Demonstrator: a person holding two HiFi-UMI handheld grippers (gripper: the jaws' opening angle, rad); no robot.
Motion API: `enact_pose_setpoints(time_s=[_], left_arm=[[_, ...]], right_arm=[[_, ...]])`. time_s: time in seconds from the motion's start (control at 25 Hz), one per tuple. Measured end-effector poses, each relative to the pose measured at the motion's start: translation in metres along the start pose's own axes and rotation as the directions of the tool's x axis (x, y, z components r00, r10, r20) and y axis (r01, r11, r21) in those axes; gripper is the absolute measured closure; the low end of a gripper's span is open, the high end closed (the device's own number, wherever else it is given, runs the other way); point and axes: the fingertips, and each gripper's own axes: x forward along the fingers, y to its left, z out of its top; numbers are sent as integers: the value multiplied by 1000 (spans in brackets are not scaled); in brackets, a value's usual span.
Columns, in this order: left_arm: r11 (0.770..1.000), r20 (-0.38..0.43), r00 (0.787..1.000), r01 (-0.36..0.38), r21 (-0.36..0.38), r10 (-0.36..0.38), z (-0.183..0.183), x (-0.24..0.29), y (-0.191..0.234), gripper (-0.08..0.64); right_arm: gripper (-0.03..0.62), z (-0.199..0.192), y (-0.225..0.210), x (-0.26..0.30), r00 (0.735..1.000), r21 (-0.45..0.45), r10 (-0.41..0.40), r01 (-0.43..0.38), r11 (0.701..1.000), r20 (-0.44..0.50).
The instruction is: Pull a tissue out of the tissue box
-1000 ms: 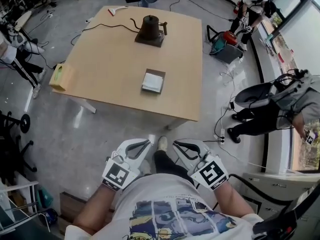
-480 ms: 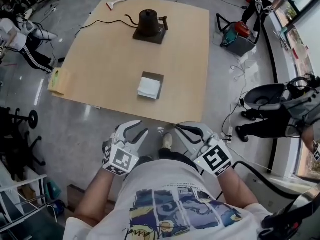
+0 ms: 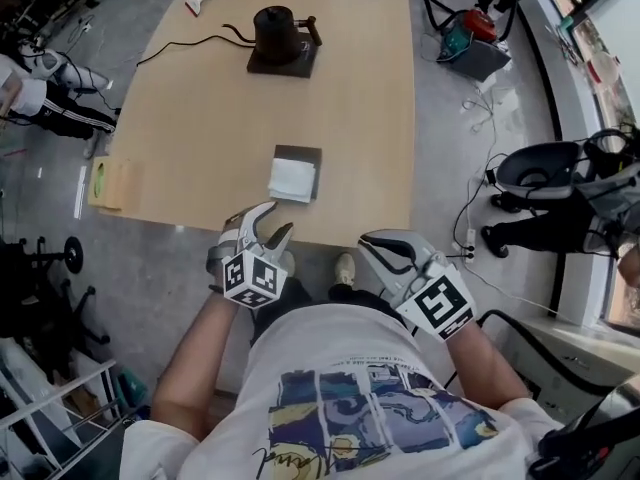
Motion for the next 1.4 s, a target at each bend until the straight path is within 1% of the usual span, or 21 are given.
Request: enact_pose_setpoints(time_s=[0.16,0.24,0.36,0.52,0.68,0.76,0.88,1.0,1.08,1.2,1.4], left_arm=[[992,-46,998,48,121,-43,-19,31,10,301],[981,-70,995,76,179,-64,-30,44,10,288],[959,-98,992,103,266,-79,-40,60,12,285],[930,-121,989,118,349,-81,-50,78,17,285],[903,-125,988,136,407,-92,-56,89,16,285],[897,-117,988,145,419,-105,-55,93,15,285],[893,-99,986,165,419,-136,-50,96,15,295],[884,-87,980,197,424,-177,-47,96,16,352],[877,-83,977,214,429,-198,-44,95,15,404],[873,-81,971,239,424,-227,-41,93,14,430],[870,-75,955,293,397,-287,-36,85,11,508]], right_arm=[[577,11,-4,8,998,39,-62,63,997,-7],[577,14,-4,13,996,65,-90,90,994,-9],[577,14,-6,17,991,83,-130,131,988,-22],[577,13,-8,15,982,112,-185,189,975,-44],[577,10,-9,12,969,139,-238,246,959,-66],[577,9,-8,10,962,151,-261,270,951,-75],[577,8,-6,9,954,168,-287,298,939,-88],[577,8,-5,8,946,176,-309,322,930,-97],[577,9,-5,7,942,179,-319,332,926,-101],[577,10,-7,6,941,173,-322,337,925,-107],[577,9,-5,3,938,171,-327,343,924,-115]])
